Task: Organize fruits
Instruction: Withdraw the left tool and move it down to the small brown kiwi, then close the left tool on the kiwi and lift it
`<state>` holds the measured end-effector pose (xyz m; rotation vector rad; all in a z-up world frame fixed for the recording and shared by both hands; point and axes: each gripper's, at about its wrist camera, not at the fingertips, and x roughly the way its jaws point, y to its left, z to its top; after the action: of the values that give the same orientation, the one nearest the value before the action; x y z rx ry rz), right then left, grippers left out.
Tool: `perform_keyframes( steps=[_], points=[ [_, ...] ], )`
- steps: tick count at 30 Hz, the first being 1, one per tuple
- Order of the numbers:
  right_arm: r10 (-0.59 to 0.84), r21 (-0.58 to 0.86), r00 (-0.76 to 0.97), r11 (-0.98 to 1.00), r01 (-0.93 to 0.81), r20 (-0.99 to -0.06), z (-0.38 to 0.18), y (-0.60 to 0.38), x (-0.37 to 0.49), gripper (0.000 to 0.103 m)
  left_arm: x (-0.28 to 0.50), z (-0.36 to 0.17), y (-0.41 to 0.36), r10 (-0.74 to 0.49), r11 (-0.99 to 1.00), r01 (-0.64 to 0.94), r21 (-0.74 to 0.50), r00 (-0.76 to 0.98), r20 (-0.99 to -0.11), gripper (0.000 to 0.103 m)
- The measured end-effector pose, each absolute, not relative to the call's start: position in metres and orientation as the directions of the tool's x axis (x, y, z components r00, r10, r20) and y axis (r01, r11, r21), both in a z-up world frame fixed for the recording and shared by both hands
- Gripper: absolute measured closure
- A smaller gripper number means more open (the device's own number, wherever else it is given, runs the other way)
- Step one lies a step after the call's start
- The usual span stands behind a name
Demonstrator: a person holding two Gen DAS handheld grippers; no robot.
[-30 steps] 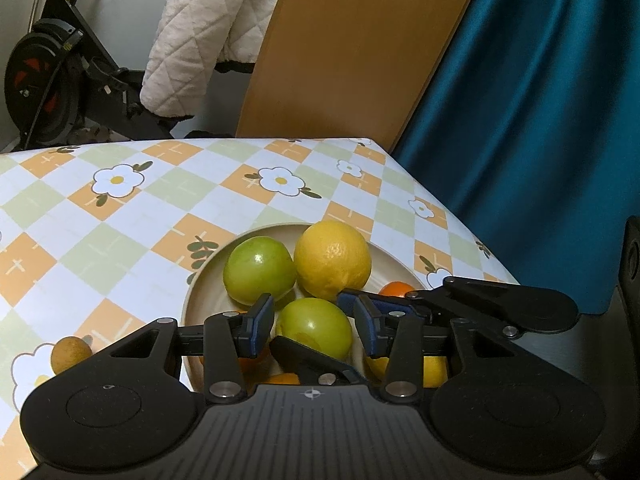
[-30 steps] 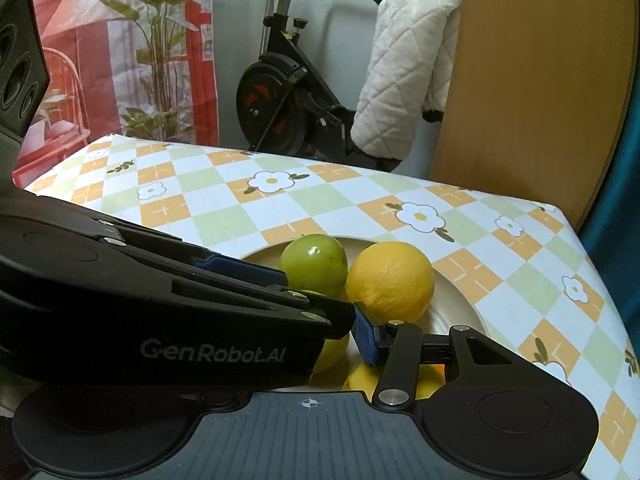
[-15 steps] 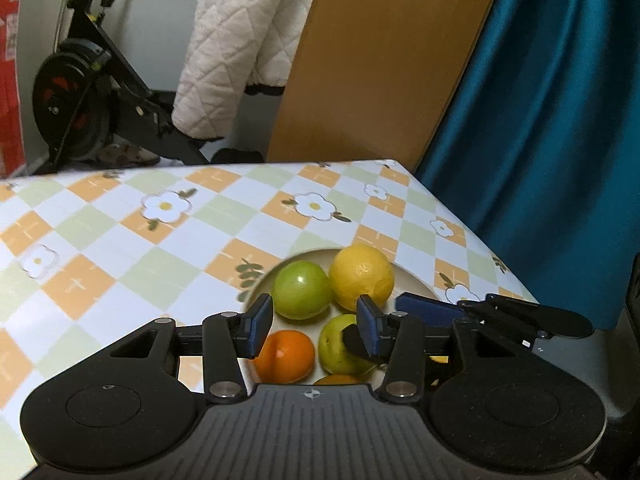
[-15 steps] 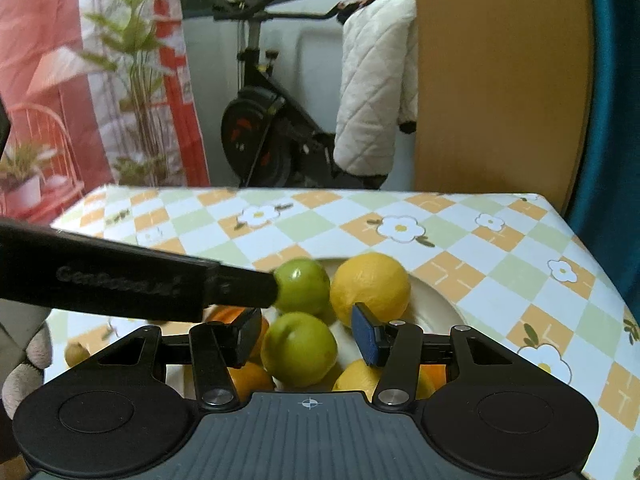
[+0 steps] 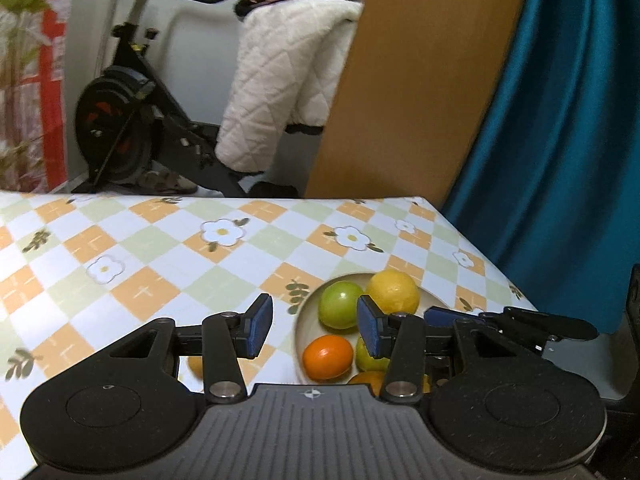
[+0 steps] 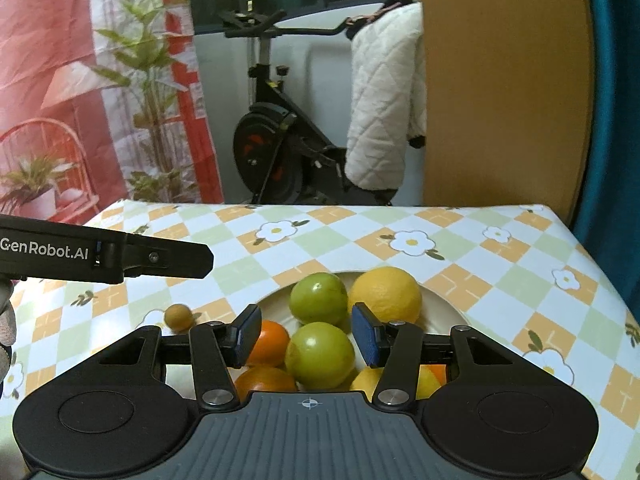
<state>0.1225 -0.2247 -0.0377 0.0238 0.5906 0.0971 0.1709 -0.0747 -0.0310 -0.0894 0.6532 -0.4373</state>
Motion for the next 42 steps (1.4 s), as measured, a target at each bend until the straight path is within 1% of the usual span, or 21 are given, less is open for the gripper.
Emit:
perform_keyframes(
  steps=[3,7,12,16,21,26,33,42],
  points=[
    [0.109,0.037,0.820,0.994,-0.107,-0.562,-0.036,-0.217,0.119,0.056,0.163,-0.034,-0.063,-0.400,0.916,0.331,-0.227,0.721,-0.566,0.054],
    [0.124,0.046,0.814,0.992,-0.118,-0.567,-0.035,-0.207,0.116,0.056,0.155,-0.032,-0.046,-0.350,0.937,0.290,-0.196,0.744,-0.569,0.054],
    [0.145,0.039,0.813,0.988,-0.149,-0.564,-0.030,-0.195,0.114,0.057,0.149,-0.028,-0.019,-0.303,0.953,0.231,-0.198,0.777,-0.552,0.054],
    [0.153,0.047,0.803,0.987,-0.154,-0.575,-0.034,-0.192,0.118,0.056,0.150,-0.035,-0.001,-0.277,0.959,0.186,-0.213,0.771,-0.574,0.054],
    [0.163,0.054,0.799,0.985,-0.162,-0.579,-0.037,-0.189,0.123,0.056,0.152,-0.038,0.008,-0.247,0.967,0.160,-0.196,0.769,-0.589,0.054],
    [0.183,0.044,0.792,0.980,-0.194,-0.583,-0.037,-0.182,0.128,0.057,0.143,-0.044,0.013,-0.257,0.964,0.155,-0.217,0.759,-0.599,0.054],
    [0.216,0.047,0.777,0.971,-0.235,-0.591,-0.039,-0.173,0.137,0.057,0.134,-0.061,0.000,-0.271,0.963,0.210,-0.172,0.728,-0.629,0.054],
    [0.242,0.033,0.756,0.959,-0.280,-0.608,-0.047,-0.158,0.155,0.057,0.140,-0.077,0.007,-0.278,0.960,0.194,-0.200,0.703,-0.654,0.055]
  ],
)
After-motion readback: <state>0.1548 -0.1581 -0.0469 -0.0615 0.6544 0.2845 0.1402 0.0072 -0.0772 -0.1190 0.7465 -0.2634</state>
